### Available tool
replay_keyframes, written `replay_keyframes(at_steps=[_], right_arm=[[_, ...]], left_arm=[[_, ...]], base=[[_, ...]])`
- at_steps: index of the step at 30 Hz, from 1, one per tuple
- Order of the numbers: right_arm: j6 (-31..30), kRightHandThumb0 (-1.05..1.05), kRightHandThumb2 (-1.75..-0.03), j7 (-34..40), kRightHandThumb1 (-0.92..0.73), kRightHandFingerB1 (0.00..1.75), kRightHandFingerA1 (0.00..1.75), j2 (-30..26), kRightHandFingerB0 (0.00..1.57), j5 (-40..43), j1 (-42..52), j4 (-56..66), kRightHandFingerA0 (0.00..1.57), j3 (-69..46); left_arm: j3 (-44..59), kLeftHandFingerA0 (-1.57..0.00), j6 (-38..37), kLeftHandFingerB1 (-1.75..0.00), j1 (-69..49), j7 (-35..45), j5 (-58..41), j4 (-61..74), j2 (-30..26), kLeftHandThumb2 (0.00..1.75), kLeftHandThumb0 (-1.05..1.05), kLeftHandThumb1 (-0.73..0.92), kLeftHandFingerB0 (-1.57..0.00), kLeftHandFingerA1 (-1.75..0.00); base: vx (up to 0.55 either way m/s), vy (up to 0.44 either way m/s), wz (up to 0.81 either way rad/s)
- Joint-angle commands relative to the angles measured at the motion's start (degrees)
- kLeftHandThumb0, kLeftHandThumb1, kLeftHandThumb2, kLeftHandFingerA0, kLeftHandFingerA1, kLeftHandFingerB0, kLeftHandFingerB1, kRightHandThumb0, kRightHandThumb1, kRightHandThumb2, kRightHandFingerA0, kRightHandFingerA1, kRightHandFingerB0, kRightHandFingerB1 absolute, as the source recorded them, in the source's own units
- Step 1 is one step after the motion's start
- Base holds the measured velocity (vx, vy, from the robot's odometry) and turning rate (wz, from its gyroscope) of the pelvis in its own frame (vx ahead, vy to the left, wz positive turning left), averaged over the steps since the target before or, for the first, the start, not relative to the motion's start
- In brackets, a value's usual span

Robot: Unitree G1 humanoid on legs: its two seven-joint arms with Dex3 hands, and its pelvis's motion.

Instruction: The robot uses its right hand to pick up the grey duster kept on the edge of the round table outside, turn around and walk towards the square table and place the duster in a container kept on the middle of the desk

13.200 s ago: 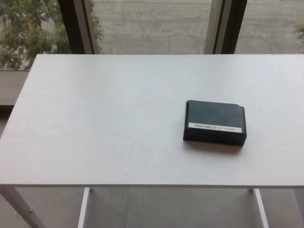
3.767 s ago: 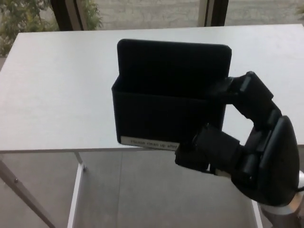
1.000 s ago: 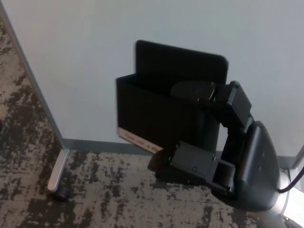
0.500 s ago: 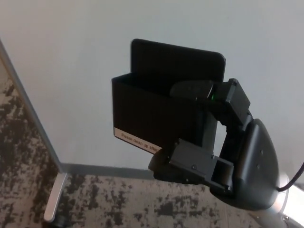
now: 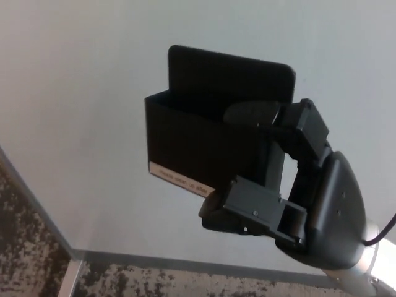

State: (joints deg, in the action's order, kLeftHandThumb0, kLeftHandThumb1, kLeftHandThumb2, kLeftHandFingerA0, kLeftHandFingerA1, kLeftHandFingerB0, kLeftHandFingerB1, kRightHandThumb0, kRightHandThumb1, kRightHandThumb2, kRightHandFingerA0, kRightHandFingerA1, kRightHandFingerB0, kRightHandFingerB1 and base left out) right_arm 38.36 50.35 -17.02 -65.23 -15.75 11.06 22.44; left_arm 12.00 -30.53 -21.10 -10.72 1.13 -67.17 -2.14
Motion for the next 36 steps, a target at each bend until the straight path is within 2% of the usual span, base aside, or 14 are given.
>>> replay_keyframes(at_steps=[1,7,8,12,13,16,19,20,22,23,24,26,28,36], right_arm=[[0.4,-0.35,-0.72,1.0,-0.72,1.37,1.64,-0.9,0.67,-0.1,-0.6,0.2,0.88,-1.0],[1.0,-0.33,-0.73,1.2,-0.67,1.47,1.69,-1.2,0.68,0.7,-1.6,-0.4,0.91,-1.3],[1.2,-0.33,-0.73,1.0,-0.66,1.47,1.7,-1.4,0.66,0.8,-1.7,-0.4,0.9,-1.4],[1.3,-0.34,-0.73,0.9,-0.67,1.47,1.7,-1.5,0.66,1.0,-1.7,-0.5,0.91,-1.5],[1.1,-0.36,-0.71,1.5,-0.69,1.4,1.66,-1.7,0.68,0.5,-1.7,-0.7,0.89,-1.8],[0.9,-0.28,-0.71,1.9,-0.66,1.48,1.7,-1.6,0.66,0.1,-1.6,-1.1,0.88,-1.9],[1.2,-0.29,-0.71,2.0,-0.68,1.46,1.7,-2.1,0.66,0.0,-1.8,-1.4,0.87,-2.2],[1.1,-0.25,-0.72,2.4,-0.64,1.45,1.7,-2.3,0.67,-0.3,-2.1,-1.8,0.88,-2.4],[1.0,-0.25,-0.72,2.8,-0.64,1.45,1.7,-2.6,0.67,-0.6,-2.5,-2.3,0.88,-2.7],[1.4,-0.23,-0.75,2.9,-0.63,1.45,1.69,-3.2,0.67,-0.6,-3.1,-3.0,0.86,-2.8],[1.9,-0.18,-0.78,2.7,-0.63,1.43,1.7,-3.9,0.63,-0.3,-3.9,-3.9,0.94,-3.1],[2.3,-0.22,-0.78,2.8,-0.62,1.49,1.71,-4.7,0.66,-0.1,-5.2,-5.1,0.86,-3.5],[2.3,-0.22,-0.78,3.4,-0.62,1.5,1.71,-5.0,0.66,-0.3,-6.0,-5.7,0.87,-3.6],[3.1,-0.27,-0.82,3.0,-0.62,1.48,1.69,-7.4,0.65,0.8,-8.2,-8.5,0.86,-4.6]], left_arm=[[0.5,-1.0,-2.2,-0.87,-0.3,0.2,-0.8,-0.9,-0.6,0.97,0.04,0.64,-0.9,-1.08],[0.6,-1.03,-2.4,-0.9,-0.7,0.8,-1.0,-0.9,-0.7,1.02,0.09,0.61,-0.92,-1.07],[0.1,-1.01,-2.8,-0.87,-0.7,0.4,-0.3,-1.1,-0.9,0.95,0.07,0.64,-0.94,-1.06],[0.4,-1.0,-3.0,-0.88,-0.5,0.7,-0.7,-1.6,-0.8,0.96,0.08,0.65,-0.93,-1.05],[0.4,-1.03,-3.9,-0.9,-0.8,0.5,-0.6,-1.1,-0.6,1.07,0.1,0.58,-0.91,-1.04],[0.2,-1.04,-4.0,-0.9,-1.1,0.2,-0.2,-0.8,-0.6,0.99,0.09,0.6,-0.94,-1.06],[0.0,-1.03,-3.1,-0.9,-1.3,0.1,-0.2,-0.4,-0.7,1.04,0.09,0.59,-0.92,-1.07],[0.1,-1.03,-3.1,-0.88,-1.2,0.3,-0.5,-0.7,-0.7,0.93,0.06,0.65,-0.95,-1.06],[0.3,-1.03,-3.1,-0.88,-1.1,0.4,-0.6,-1.3,-0.8,0.93,0.06,0.65,-0.95,-1.06],[0.5,-1.03,-2.8,-0.89,-0.9,0.9,-0.8,-1.7,-0.9,1.02,0.09,0.61,-0.92,-1.05],[0.3,-1.04,-2.8,-0.87,-1.0,0.7,-0.5,-1.7,-1.1,0.97,0.06,0.62,-0.92,-1.06],[0.1,-1.03,-3.0,-0.88,-1.1,0.3,-0.1,-1.6,-1.1,1.06,0.07,0.59,-0.91,-1.05],[0.3,-1.03,-3.8,-0.91,-1.1,0.7,-0.4,-1.9,-1.0,1.09,0.09,0.57,-0.92,-1.05],[-0.2,-1.04,-4.2,-0.91,-1.6,-0.3,0.2,-1.5,-0.9,1.06,0.1,0.58,-0.94,-1.06]], base=[[0.29,-0.138,0.01],[0.18,0.002,-0.07],[0.13,0.125,-0.06],[0.17,0.233,-0.15],[0.18,0.31,-0.17],[0.09,0.12,0.16],[0.09,0.007,0.06],[0.0,0.0,0.0],[0.0,0.0,0.0],[0.0,0.0,0.0],[0.0,0.0,0.0],[0.0,0.0,0.0],[0.0,0.0,0.0],[0.0,0.0,0.0]])
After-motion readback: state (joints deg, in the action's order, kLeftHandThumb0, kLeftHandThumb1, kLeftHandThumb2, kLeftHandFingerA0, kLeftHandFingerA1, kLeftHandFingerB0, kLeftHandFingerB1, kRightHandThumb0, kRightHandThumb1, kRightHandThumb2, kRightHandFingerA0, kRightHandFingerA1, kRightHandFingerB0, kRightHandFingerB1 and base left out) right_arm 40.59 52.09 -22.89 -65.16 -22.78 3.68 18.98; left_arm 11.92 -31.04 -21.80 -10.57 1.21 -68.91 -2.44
